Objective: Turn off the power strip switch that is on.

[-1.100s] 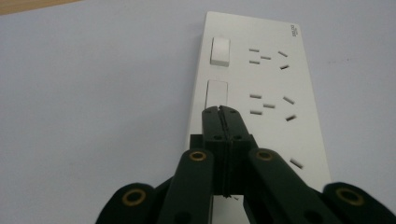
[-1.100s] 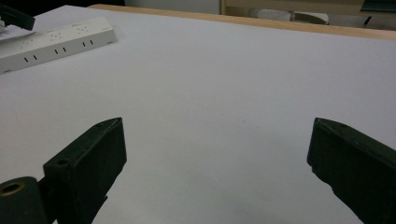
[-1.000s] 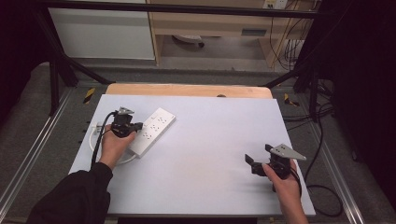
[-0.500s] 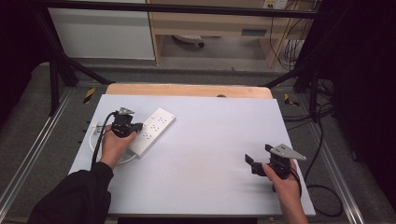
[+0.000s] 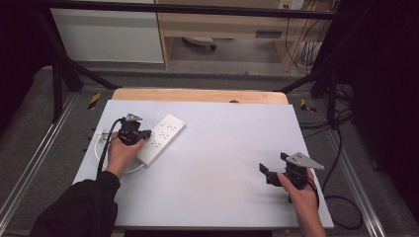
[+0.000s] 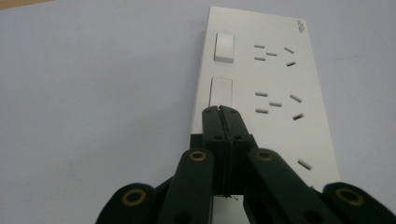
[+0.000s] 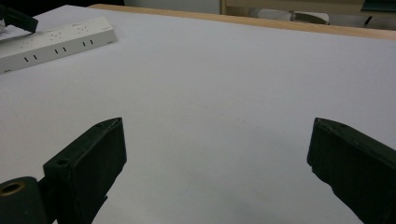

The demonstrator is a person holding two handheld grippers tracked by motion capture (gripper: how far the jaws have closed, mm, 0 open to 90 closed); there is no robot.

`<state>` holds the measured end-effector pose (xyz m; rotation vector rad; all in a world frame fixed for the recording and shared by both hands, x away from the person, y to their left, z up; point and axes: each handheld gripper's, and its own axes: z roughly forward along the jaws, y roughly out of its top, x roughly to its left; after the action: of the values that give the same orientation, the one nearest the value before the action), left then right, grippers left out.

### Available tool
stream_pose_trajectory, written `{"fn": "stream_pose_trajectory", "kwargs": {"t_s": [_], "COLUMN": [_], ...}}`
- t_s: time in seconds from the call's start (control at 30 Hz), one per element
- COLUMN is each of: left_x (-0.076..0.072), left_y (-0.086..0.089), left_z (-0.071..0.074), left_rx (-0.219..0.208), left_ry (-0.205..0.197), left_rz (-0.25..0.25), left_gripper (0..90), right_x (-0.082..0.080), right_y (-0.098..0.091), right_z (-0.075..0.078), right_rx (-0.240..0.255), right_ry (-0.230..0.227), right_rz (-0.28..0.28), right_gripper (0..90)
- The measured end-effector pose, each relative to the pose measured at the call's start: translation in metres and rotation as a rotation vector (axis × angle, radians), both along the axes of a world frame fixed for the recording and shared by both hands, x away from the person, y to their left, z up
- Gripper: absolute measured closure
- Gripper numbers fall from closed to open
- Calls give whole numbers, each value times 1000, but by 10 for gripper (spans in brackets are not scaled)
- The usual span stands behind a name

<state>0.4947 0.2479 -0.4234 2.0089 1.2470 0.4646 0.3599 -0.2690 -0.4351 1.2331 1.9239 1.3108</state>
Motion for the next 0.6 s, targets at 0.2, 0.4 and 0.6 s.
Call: {"fn": "stream_pose_trajectory", "kwargs": {"t_s": [0.2, 0.4, 0.6], "left_x": [0, 0, 0], "left_y": [0, 0, 0], "left_z": [0, 0, 0], "left_rx": [2, 2, 6], "left_ry": [-1, 0, -2], "left_rz": [-3, -3, -6], "left_gripper": [900, 900, 900], "right_x": [0, 0, 0], "right_y": [0, 0, 0], "right_z": [0, 0, 0], "right_rx": [-1, -1, -2], "right_ry": [3, 3, 2], "right_rz": [2, 3, 3], "right_gripper": [51, 51, 51]}}
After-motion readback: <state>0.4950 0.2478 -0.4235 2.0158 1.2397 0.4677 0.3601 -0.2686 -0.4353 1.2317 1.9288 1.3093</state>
